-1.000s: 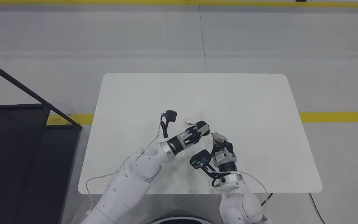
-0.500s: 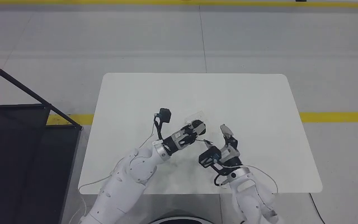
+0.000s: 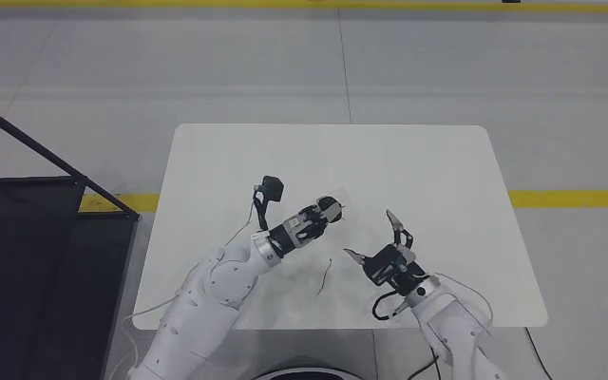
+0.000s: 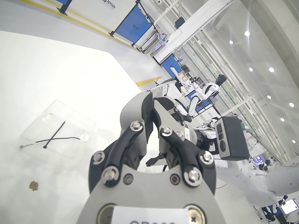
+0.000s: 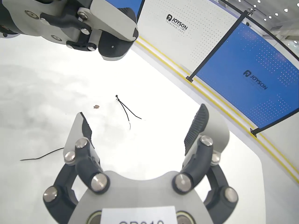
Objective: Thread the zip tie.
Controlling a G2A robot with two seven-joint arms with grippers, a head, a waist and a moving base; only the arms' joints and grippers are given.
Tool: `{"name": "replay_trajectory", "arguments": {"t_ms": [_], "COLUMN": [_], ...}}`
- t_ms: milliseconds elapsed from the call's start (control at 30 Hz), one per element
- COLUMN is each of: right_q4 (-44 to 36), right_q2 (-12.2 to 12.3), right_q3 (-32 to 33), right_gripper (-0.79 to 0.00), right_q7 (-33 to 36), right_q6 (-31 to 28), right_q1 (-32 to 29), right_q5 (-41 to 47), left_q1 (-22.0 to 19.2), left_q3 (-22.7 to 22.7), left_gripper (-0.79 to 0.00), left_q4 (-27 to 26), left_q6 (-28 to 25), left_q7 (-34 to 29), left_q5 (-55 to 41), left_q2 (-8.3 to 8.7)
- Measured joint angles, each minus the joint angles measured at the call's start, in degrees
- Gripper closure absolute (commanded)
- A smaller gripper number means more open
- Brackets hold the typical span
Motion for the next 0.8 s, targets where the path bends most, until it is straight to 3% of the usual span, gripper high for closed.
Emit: {"name": "replay_trajectory", "arguments": {"t_ms": [67, 167, 267, 333, 367, 400, 533, 633, 800], "right_q4": [-0.51, -1.38, -2.07, -2.97, -3.65, -4.68, -8.75, -12.25, -12.54], "right_q2": [0.18, 0.59, 1.16, 1.70, 1.99, 2.42, 3.79, 4.58, 4.62], "right_q3": [-0.45, -0.71, 0.35, 1.57, 2.11, 2.93, 5.31, 6.03, 6.05], "right_gripper": [-0.785, -0.785, -0.785, -0.785, -0.785, -0.785, -0.785, -0.785, -0.785], "right_q7": [-1.58, -5.69, -8.96, -10.11, -10.77, -11.75, -13.17, -9.87, -9.22], "right_q6": [0.34, 1.63, 1.71, -0.37, -1.92, -4.30, -13.14, -19.67, -20.28], "right_q1": [0.01, -1.04, -2.57, -3.45, -3.68, -3.90, -4.39, -4.91, -5.02], "right_q5": [-2.37, -6.96, -10.52, -13.18, -14.52, -16.55, -23.01, -28.54, -29.09], "left_q1": [-0.06, -0.03, 0.38, 1.12, 1.54, 2.14, 4.08, 5.63, 8.36], "left_q3": [0.00, -0.41, -1.51, -2.72, -3.32, -4.18, -7.10, -9.46, -13.97], "left_gripper": [-0.037, -0.274, -0.459, -0.610, -0.748, -0.785, -0.785, -0.785, -0.785], "left_q4": [-0.06, -0.36, -1.17, -2.18, -2.64, -3.28, -5.37, -6.78, -8.54], "left_q6": [0.08, 0.31, 0.82, 1.16, 1.29, 1.52, 2.62, 3.78, 5.85], "left_q7": [0.19, -0.05, -0.66, -1.15, -1.43, -1.96, -3.56, -5.52, -10.66], "left_q5": [-0.03, -0.38, -0.23, 0.01, 0.00, -0.10, -0.62, -1.62, -3.40], "left_q2": [0.00, 0.09, 0.36, 0.67, 0.82, 1.03, 1.70, 2.25, 3.34]}}
